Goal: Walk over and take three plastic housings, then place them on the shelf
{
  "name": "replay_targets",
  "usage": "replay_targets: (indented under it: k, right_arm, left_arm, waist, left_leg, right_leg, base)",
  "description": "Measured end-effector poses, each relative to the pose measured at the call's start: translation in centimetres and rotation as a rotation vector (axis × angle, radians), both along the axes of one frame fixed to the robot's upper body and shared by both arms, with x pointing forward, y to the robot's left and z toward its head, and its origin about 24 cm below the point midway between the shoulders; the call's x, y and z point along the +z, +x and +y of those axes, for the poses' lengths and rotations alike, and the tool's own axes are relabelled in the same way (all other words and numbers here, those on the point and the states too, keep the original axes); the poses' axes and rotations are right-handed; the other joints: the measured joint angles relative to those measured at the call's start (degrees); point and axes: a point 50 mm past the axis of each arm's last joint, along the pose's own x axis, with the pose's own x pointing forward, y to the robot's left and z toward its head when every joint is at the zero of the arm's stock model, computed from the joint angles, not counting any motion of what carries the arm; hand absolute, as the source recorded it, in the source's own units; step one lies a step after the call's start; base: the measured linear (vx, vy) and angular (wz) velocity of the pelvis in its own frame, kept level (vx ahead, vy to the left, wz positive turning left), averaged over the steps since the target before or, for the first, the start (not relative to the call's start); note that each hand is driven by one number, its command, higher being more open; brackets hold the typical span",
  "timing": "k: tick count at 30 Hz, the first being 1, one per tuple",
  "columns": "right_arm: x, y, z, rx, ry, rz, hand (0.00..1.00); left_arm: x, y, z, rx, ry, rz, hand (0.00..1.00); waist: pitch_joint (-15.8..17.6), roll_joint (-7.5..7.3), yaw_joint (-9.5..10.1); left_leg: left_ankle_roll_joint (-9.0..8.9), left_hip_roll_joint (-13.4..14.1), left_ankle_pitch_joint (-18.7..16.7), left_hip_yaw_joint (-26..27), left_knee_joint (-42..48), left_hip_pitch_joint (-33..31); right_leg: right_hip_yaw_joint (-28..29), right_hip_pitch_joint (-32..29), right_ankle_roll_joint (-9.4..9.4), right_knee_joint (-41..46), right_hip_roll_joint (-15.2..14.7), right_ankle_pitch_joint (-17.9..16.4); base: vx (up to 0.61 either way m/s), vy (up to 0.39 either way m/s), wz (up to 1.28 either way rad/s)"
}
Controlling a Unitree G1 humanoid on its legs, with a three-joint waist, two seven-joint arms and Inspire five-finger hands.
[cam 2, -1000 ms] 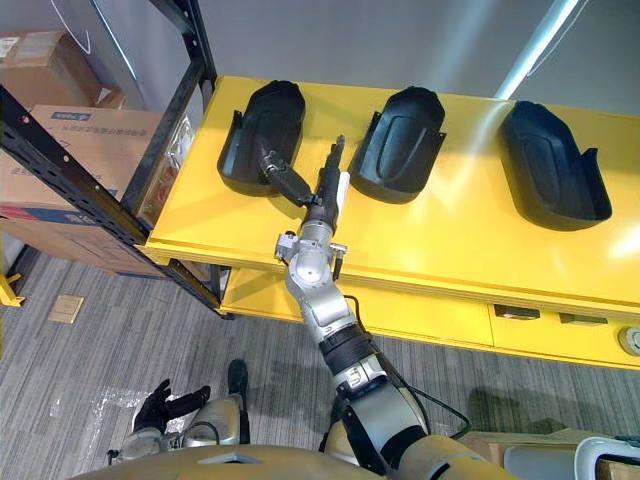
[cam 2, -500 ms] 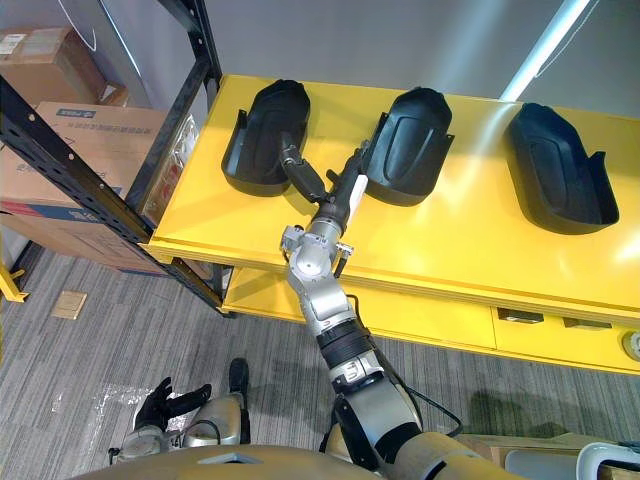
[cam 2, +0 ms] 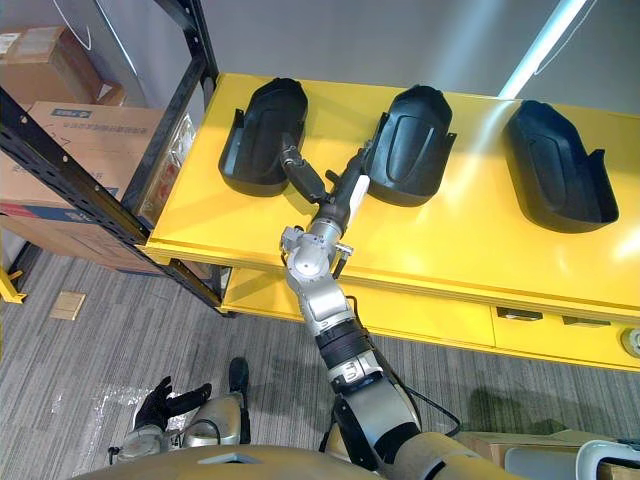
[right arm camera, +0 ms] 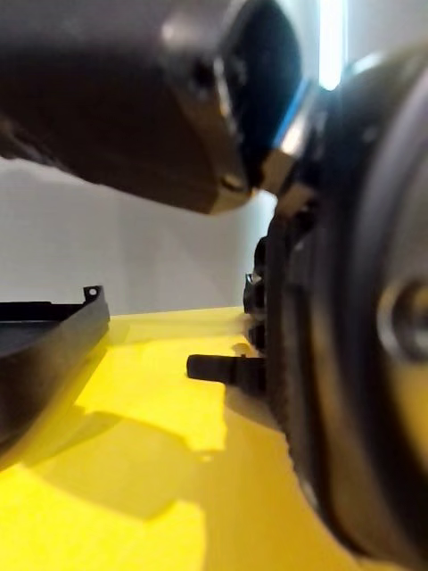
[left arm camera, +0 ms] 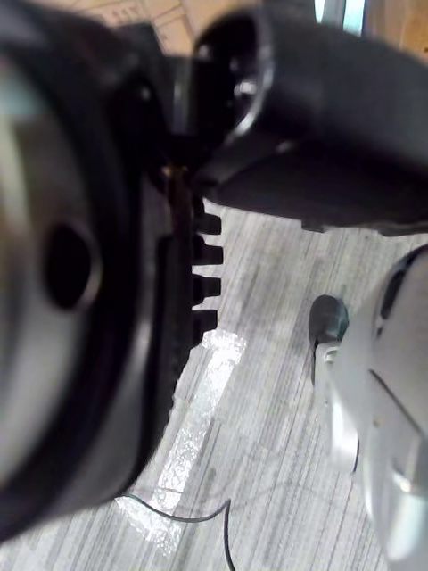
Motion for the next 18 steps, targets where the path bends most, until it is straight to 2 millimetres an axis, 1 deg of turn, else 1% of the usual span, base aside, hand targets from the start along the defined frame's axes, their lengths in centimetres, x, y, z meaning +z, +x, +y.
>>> replay_targets:
  k: [6,7,18]
  right_arm:
    - [-0.03,-0.12,0.13,-0.025,0.013,0.007,1.0]
    - [-0.03,-0.13,0.1,-0.033,0.015,0.007,1.0]
    - [0.21,-0.26,0.01,-0.076,-0.001,0.005,1.0]
  left_arm:
    - [0.02,0.02,0.05,0.003,0.006,0.0,1.0]
    - [0.03,0.03,0.06,0.004,0.007,-0.001,1.0]
    - [0.13,0.34,0.18,0.006,0.016,-0.007,1.0]
  waist:
    - [0.2,-0.1,0.01]
    - [0.3,-0.11,0.0]
    - [1.2,-0.48,-0.01]
  left_leg:
    - [0.01,0.0,-0.2,0.2,0.0,0.5]
    - [0.02,0.0,-0.2,0.2,0.0,0.5]
    - [0.31,-0.2,-0.2,0.4,0.0,0.7]
  right_leg:
    - [0.3,0.0,0.02,0.7,-0.1,-0.6]
    - [0.3,0.0,0.26,1.0,-0.2,-1.0]
    - [0.4,0.1,0.21,1.0,-0.3,-1.0]
  base:
    - [0.0,0.0,0.0]
    - [0.0,0.0,0.0]
    - [0.0,0.0,0.0]
